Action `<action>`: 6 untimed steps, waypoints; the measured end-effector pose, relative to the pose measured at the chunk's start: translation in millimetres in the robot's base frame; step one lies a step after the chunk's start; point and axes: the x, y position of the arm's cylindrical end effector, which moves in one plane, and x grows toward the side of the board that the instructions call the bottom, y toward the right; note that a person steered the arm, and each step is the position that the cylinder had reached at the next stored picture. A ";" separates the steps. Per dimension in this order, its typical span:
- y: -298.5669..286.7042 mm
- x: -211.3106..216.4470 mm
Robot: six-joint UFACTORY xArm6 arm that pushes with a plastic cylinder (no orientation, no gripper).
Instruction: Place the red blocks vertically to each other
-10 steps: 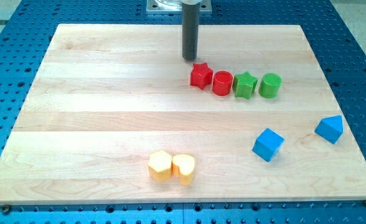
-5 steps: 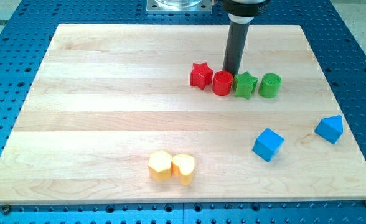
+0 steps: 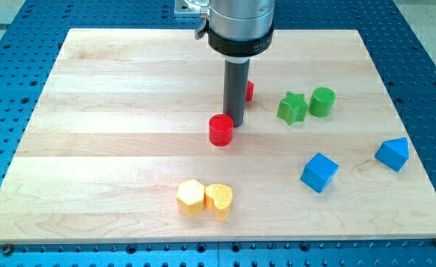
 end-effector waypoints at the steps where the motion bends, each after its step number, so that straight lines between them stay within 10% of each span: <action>1: 22.6 -4.2; 4: 82.3 -124.0; 6: 30.8 -89.0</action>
